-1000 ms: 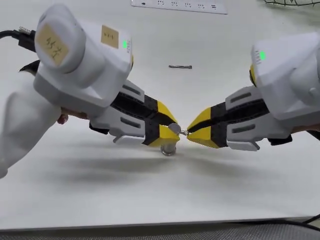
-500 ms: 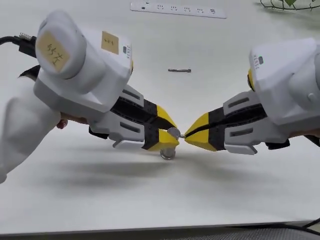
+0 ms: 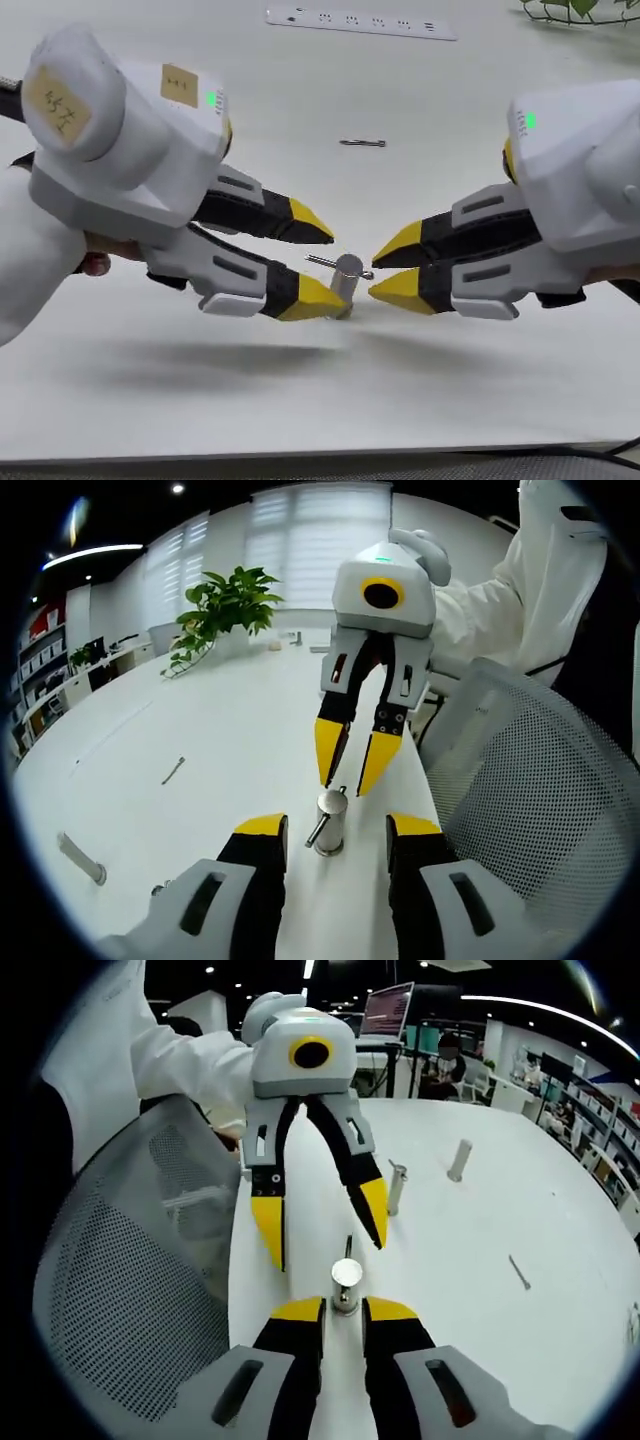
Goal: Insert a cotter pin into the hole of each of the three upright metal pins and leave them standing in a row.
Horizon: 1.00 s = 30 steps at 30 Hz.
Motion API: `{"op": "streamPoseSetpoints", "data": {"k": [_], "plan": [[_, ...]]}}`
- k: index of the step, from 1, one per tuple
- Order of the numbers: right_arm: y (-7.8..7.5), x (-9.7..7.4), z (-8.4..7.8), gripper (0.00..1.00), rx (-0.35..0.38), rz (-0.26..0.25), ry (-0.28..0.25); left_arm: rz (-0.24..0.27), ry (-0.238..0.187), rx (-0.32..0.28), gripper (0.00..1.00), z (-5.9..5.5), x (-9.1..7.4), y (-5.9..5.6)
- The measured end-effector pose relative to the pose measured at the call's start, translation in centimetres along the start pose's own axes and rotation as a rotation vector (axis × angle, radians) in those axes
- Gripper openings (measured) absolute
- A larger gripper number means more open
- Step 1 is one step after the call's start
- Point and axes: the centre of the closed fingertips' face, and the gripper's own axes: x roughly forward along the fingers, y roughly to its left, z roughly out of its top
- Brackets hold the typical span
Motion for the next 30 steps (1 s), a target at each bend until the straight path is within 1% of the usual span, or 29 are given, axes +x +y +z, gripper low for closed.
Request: {"op": "streamPoseSetpoints", "data": {"k": [2,3,4,5,6,8,9,11,12,13,14,17,18,20,23,25,27,29,30], "plan": [[0.2,0.1,0.1,0.11,0.014,0.003,-0.005,0.008,-0.002,-0.027,0.47,-0.3,-0.4,-0.1],[0.3,0.3,0.2,0.13,0.034,0.005,-0.006,0.042,-0.003,-0.043,0.50,-0.5,-0.5,0.2],[0.4,0.4,0.1,0.16,0.029,0.006,-0.006,0.054,-0.004,-0.046,0.53,-0.7,-0.7,0.3],[0.5,0.6,0.1,0.17,0.027,0.003,-0.004,0.051,-0.010,-0.048,0.56,-0.7,-0.9,0.0],[0.6,0.7,0.1,0.18,0.026,0.000,-0.001,0.050,-0.021,-0.063,0.58,-0.7,-1.0,-0.2],[0.5,0.9,0.1,0.18,0.032,-0.004,-0.001,0.052,-0.056,-0.095,0.63,-0.5,-1.4,-0.6],[0.5,1.0,0.2,0.18,0.034,-0.005,-0.002,0.056,-0.062,-0.093,0.66,-0.5,-1.6,-0.7],[0.5,1.3,0.2,0.18,0.032,-0.005,0.006,0.070,-0.067,-0.105,0.70,-0.7,-2.1,-0.8],[0.5,1.4,0.1,0.18,0.030,-0.007,0.010,0.089,-0.074,-0.116,0.72,-0.9,-2.4,-0.7],[0.5,1.4,0.2,0.18,0.029,-0.008,0.010,0.094,-0.076,-0.121,0.74,-1.0,-2.6,-0.7],[0.4,1.5,0.2,0.18,0.034,-0.009,0.010,0.097,-0.080,-0.136,0.76,-1.2,-2.9,-0.8],[0.2,1.7,0.3,0.18,0.039,-0.011,0.011,0.103,-0.090,-0.155,0.87,-1.6,-3.7,-1.1],[0.2,1.8,0.3,0.18,0.045,-0.012,0.011,0.102,-0.088,-0.162,0.92,-1.8,-3.9,-1.2],[0.1,1.9,0.4,0.18,0.052,-0.011,0.014,0.101,-0.085,-0.165,0.97,-2.0,-4.2,-1.4],[0.2,2.0,0.5,0.16,0.068,-0.002,0.016,0.104,-0.077,-0.168,0.99,-2.4,-4.6,-1.6],[-0.1,2.1,0.5,0.15,0.070,-0.007,0.015,0.107,-0.070,-0.170,0.99,-2.7,-4.8,-1.8],[-0.3,2.2,0.4,0.13,0.076,-0.010,0.021,0.109,-0.063,-0.177,0.99,-2.9,-4.9,-1.8],[-0.4,2.2,0.2,0.12,0.106,-0.009,0.033,0.111,-0.060,-0.179,0.99,-3.1,-4.9,-1.8],[-0.6,2.3,0.1,0.11,0.110,-0.013,0.038,0.115,-0.058,-0.182,0.99,-3.1,-4.7,-1.9]]}}
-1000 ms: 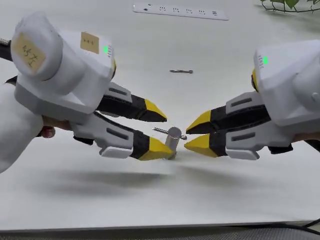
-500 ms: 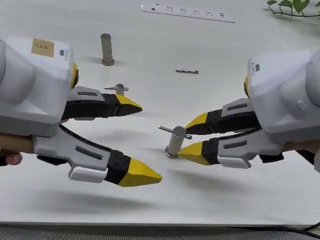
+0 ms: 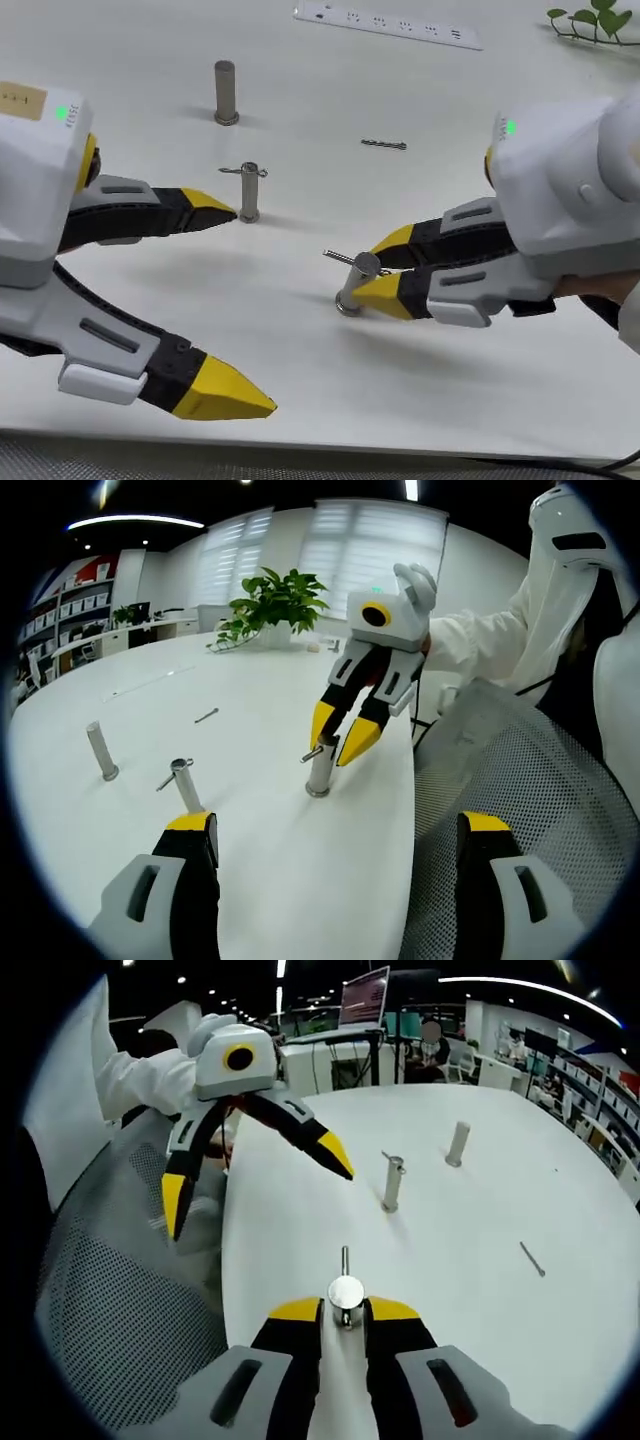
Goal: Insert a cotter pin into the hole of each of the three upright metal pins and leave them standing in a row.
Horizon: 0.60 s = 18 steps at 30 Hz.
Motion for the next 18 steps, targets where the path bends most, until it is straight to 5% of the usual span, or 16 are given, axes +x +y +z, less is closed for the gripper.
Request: {"op": "streamPoseSetpoints", "data": {"k": [18], "plan": [[0.07,0.08,0.05,0.08,-0.052,-0.011,0.018,-0.003,0.003,-0.015,0.99,-0.49,-0.42,-0.05]]}}
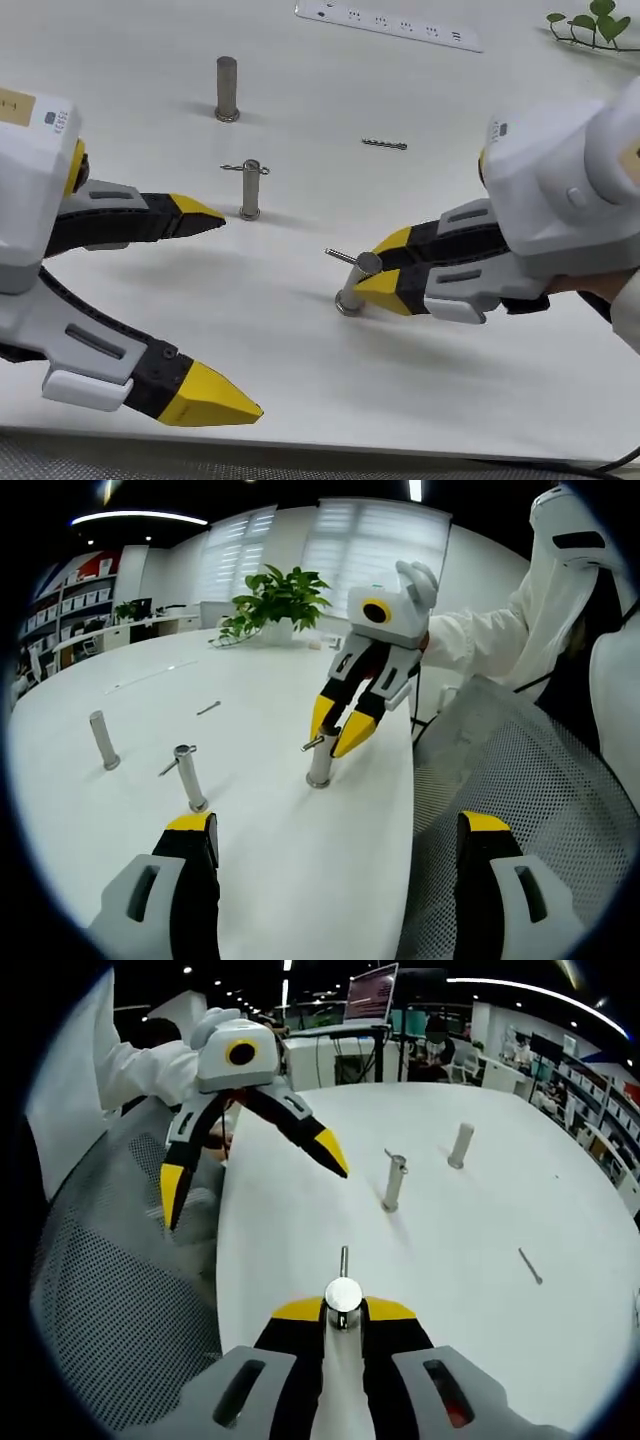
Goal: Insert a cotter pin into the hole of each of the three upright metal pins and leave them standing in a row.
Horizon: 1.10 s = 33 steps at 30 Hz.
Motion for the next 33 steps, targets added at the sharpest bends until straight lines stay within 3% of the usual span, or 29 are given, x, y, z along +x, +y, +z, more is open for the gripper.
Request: {"op": "streamPoseSetpoints", "data": {"k": [6,11,17,21,22,23,33], "plan": [[0.1,0.0,0.0,0.07,-0.028,0.008,0.004,0.000,0.000,-0.008,0.98,-0.3,-0.6,0.4],[-0.4,0.1,0.2,0.07,-0.049,0.029,0.015,-0.011,-0.016,-0.003,0.98,0.3,-1.0,0.2],[-2.3,0.0,1.0,0.07,-0.111,0.051,-0.014,0.000,-0.017,0.000,0.97,0.4,-1.3,0.7],[-3.2,0.0,1.3,0.07,-0.143,0.069,-0.004,0.008,-0.005,-0.003,0.99,0.1,-1.5,0.9],[-3.6,0.0,1.4,0.07,-0.208,0.069,0.009,0.007,-0.003,0.000,0.99,0.1,-1.7,0.8],[-3.7,0.0,1.4,0.07,-0.226,0.074,0.012,0.008,-0.003,0.001,0.99,0.1,-1.7,0.8],[-6.5,0.9,2.4,0.07,-0.226,0.120,-0.016,0.032,0.013,-0.010,0.99,-0.4,-2.3,1.1]]}}
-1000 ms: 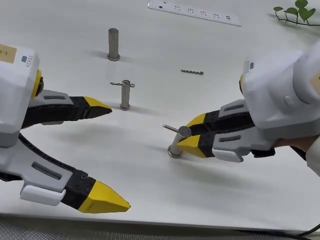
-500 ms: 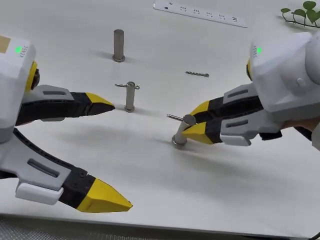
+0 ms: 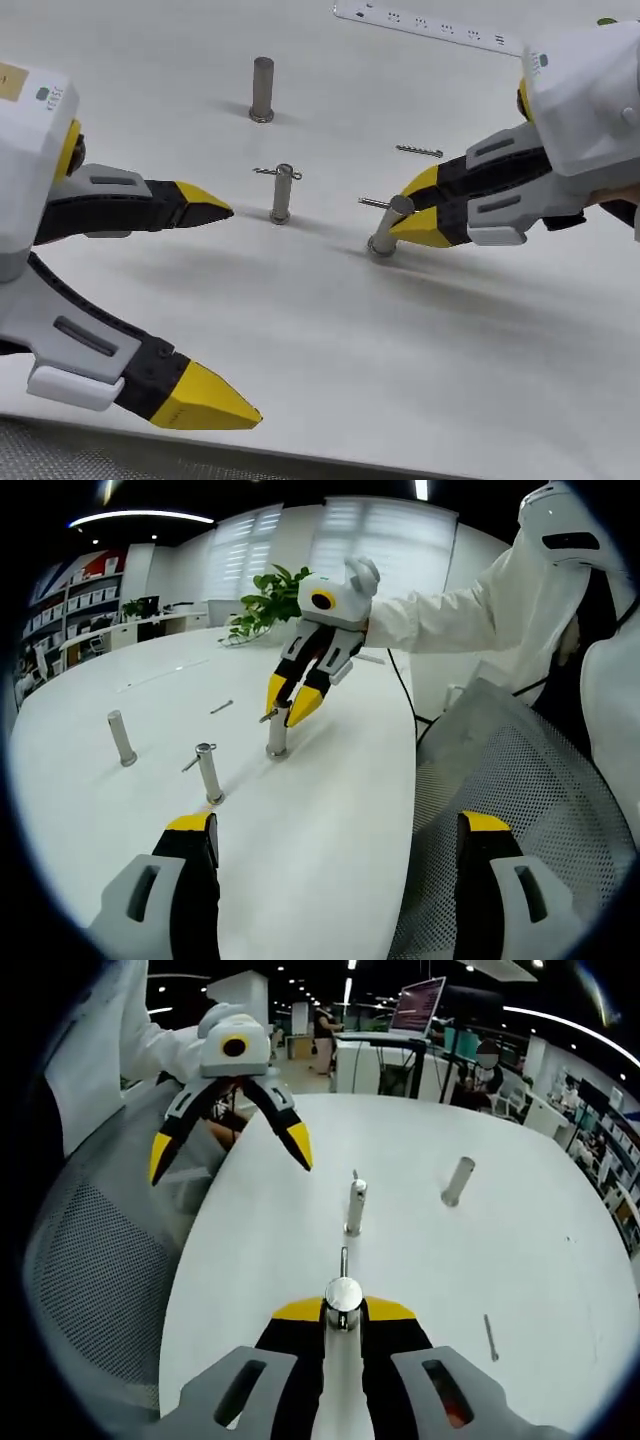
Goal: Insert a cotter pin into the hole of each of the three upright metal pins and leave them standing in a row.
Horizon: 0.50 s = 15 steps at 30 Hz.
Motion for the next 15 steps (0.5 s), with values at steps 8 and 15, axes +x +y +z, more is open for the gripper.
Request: {"op": "streamPoseSetpoints", "data": {"k": [8,15], "plan": [[-0.8,0.6,0.6,0.07,-0.034,0.040,-0.013,0.004,0.006,-0.029,0.98,-0.5,-0.4,0.0],[-1.0,0.9,1.1,0.07,-0.038,0.064,-0.032,0.015,0.007,-0.035,0.97,-0.6,-0.6,0.1]]}}
